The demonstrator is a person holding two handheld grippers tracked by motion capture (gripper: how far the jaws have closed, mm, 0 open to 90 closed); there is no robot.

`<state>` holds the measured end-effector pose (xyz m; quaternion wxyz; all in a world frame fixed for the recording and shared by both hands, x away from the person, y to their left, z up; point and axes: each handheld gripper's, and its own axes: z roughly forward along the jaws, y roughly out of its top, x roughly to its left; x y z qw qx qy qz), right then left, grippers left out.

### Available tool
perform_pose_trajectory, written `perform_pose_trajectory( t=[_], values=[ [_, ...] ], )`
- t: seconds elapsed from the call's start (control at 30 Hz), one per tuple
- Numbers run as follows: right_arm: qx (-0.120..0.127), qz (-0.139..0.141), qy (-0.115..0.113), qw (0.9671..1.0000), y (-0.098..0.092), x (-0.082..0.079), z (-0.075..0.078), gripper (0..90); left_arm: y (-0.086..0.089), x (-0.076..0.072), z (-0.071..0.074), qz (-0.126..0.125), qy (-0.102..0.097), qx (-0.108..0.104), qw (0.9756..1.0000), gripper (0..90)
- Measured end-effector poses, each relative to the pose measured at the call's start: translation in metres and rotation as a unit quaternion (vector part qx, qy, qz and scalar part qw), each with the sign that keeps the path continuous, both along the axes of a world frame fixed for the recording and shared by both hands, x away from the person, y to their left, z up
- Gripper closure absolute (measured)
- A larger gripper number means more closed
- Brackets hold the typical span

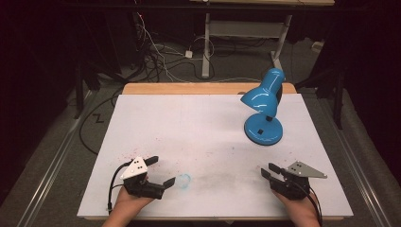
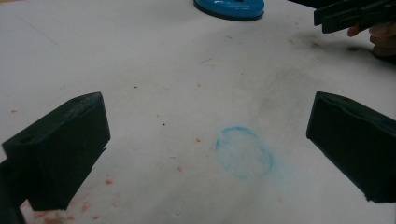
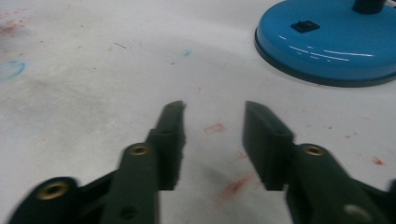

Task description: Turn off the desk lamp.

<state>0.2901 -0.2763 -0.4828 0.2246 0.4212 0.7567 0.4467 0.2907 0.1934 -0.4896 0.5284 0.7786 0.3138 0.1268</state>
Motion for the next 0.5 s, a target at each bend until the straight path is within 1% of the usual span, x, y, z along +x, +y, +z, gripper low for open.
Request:
perform_pose_trajectory(
  t=[0.03, 0.1, 0.17, 0.3, 0.37, 0.4, 0.5],
  values=[
    [-0.004, -0.002, 0.002, 1.0, -0.0004, 0.0003, -0.0009, 50.4, 0.0, 0.0, 0.0, 0.0, 0.0, 0.0, 1.0, 0.0],
    [-0.007, -0.001, 0.002, 1.0, -0.0012, 0.0004, -0.001, 45.2, 0.0002, -0.0002, 0.0003, -0.001, 0.001, -0.001, 1.0, 0.0],
    [-0.01, 0.0, 0.005, 0.9999, -0.0011, 0.0015, -0.0005, 35.1, 0.0004, -0.0003, 0.0005, -0.001, 0.0, -0.001, 1.0, 0.0],
    [-0.012, 0.0, -0.001, 0.9999, 0.0003, 0.0007, -0.0002, 22.4, 0.0011, 0.0, 0.0005, 0.0, 0.001, -0.001, 1.0, 0.0],
    [-0.008, 0.009, -0.016, 0.9998, 0.0002, -0.0004, 0.0001, 19.6, 0.0012, -0.0003, 0.0007, -0.001, 0.0, -0.001, 1.0, 0.0],
    [-0.007, 0.01, -0.019, 0.9997, 0.0001, -0.0011, 0.0005, 17.4, 0.0014, -0.0005, 0.0009, -0.001, -0.001, -0.001, 1.0, 0.0],
    [0.009, 0.017, -0.031, 0.9993, -0.0014, -0.004, 0.0031, 11.5, 0.0029, -0.0012, 0.0019, 0.001, -0.002, -0.003, 1.0, 0.0]
  ],
)
